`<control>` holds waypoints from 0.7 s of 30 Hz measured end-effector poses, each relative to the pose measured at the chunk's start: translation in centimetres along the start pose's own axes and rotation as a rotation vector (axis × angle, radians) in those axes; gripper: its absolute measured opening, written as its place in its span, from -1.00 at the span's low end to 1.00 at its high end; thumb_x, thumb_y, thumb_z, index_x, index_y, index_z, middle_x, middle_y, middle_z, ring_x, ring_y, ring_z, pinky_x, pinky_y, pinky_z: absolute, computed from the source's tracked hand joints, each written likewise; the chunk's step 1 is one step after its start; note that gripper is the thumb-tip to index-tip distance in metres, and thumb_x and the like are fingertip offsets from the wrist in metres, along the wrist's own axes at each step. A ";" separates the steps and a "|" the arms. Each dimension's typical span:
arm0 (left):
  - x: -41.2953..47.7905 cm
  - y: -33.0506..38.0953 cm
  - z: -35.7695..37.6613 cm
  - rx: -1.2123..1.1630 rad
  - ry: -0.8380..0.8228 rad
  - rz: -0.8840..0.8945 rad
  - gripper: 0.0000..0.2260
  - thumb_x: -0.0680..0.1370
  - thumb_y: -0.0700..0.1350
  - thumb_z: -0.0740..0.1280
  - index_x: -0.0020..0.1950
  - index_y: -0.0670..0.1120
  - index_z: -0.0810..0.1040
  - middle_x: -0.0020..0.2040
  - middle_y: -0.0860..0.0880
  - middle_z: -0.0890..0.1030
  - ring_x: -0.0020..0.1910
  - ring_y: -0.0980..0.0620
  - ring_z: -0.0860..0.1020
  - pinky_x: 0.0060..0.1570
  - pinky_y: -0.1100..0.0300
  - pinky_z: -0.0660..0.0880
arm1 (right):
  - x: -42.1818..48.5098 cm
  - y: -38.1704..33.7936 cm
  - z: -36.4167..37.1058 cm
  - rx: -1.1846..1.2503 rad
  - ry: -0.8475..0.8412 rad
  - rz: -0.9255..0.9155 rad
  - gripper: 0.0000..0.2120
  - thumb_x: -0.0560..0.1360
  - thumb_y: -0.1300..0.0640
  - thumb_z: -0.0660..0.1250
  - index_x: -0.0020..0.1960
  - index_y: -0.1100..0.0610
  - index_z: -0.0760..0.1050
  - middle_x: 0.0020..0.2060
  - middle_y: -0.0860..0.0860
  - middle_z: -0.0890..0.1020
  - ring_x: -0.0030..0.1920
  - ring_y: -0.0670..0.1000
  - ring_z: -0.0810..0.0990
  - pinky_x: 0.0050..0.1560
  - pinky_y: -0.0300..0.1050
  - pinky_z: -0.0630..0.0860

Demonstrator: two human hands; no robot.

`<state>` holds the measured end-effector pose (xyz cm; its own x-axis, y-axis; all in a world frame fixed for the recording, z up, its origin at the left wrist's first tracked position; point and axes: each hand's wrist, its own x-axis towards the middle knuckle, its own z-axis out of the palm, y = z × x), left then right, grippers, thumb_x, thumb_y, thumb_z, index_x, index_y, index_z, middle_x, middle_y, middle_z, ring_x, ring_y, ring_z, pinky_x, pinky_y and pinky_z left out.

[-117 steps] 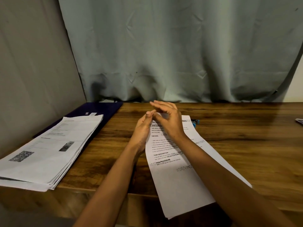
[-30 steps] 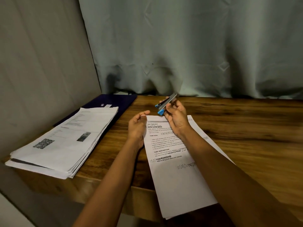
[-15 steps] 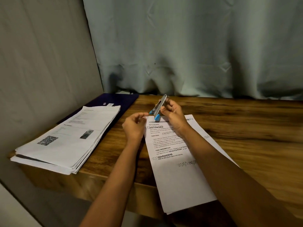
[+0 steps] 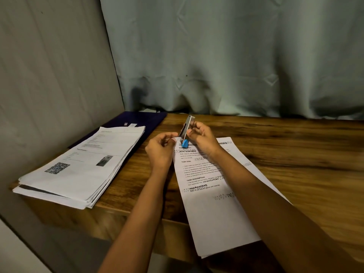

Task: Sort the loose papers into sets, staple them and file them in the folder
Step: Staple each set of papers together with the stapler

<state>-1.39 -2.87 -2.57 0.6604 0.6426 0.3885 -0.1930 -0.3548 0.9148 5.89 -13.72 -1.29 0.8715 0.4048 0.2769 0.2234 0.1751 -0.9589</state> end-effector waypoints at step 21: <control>-0.1 -0.3 0.3 0.289 -0.169 0.036 -0.75 0.41 -0.05 0.51 0.04 -0.08 0.62 -0.10 0.05 0.66 -0.20 0.21 0.58 -0.28 0.37 0.47 | 0.6 0.4 -0.3 -0.015 0.000 0.050 -0.74 0.59 0.32 0.18 0.25 0.18 0.45 0.09 0.08 0.60 0.10 0.01 0.59 0.00 -0.23 0.55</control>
<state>-1.19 -3.06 -2.89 0.7729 0.5127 0.3739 -0.0203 -0.5689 0.8221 6.64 -13.65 -1.56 0.8818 0.4126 0.2285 0.1859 0.1413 -0.9724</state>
